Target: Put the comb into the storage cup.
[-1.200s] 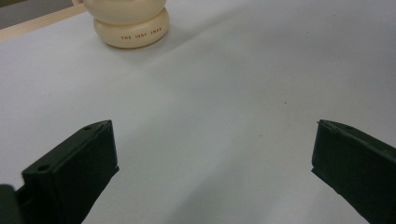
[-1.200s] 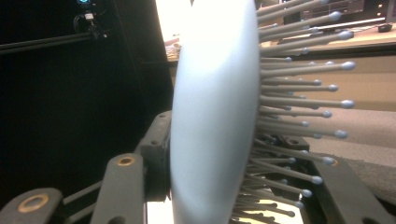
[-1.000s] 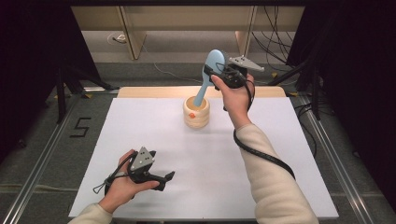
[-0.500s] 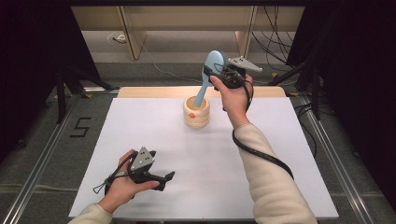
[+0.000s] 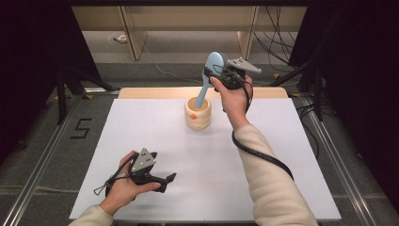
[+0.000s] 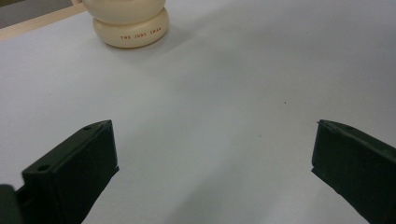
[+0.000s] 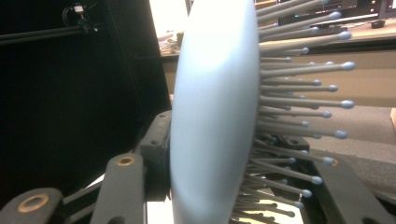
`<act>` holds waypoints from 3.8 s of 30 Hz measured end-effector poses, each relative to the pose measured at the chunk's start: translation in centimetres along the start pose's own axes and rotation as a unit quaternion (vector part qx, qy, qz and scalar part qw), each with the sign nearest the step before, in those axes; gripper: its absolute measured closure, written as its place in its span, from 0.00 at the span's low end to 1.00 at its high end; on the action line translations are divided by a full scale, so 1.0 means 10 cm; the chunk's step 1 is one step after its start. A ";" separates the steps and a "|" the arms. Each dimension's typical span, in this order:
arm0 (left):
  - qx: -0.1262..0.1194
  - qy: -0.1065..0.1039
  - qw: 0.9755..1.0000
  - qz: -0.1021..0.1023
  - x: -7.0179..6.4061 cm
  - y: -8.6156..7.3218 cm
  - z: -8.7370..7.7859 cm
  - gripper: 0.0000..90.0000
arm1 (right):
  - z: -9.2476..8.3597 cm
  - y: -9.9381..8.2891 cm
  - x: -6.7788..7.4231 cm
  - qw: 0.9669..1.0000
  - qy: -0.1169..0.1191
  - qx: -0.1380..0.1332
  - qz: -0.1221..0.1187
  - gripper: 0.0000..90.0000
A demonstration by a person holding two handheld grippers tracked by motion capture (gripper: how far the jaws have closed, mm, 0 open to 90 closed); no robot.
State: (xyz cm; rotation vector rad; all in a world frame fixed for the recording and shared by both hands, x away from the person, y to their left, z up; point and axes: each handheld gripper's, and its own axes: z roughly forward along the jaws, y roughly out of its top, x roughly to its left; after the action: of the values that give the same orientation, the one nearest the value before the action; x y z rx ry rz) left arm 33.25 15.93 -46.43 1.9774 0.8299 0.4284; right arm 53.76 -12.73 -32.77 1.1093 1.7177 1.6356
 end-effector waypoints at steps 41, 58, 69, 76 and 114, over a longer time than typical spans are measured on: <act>0.001 -0.001 1.000 0.000 -0.01 0.00 0.00 0.00 | 0.09 -0.06 -0.01 1.000 -0.009 0.007 -0.005 0.57; 0.001 -0.001 1.000 0.000 -0.01 0.00 0.00 0.00 | 0.12 -0.10 -0.02 1.000 -0.017 0.012 -0.007 0.57; 0.001 -0.001 1.000 0.000 -0.01 0.00 0.01 0.00 | 0.14 -0.13 -0.04 1.000 -0.023 0.013 -0.010 0.57; 0.001 -0.001 1.000 0.000 -0.01 0.00 0.01 0.00 | 0.16 -0.16 -0.05 0.999 -0.026 0.015 -0.012 0.57; 0.001 -0.002 1.000 0.001 -0.01 0.00 0.01 0.00 | 0.27 -0.37 -0.08 0.999 -0.036 0.034 0.002 0.56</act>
State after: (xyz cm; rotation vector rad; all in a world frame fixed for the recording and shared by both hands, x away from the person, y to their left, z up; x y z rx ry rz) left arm 33.21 15.81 -46.45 1.9800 0.8248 0.4247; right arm 55.64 -11.66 -36.84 1.1911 1.7373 1.5305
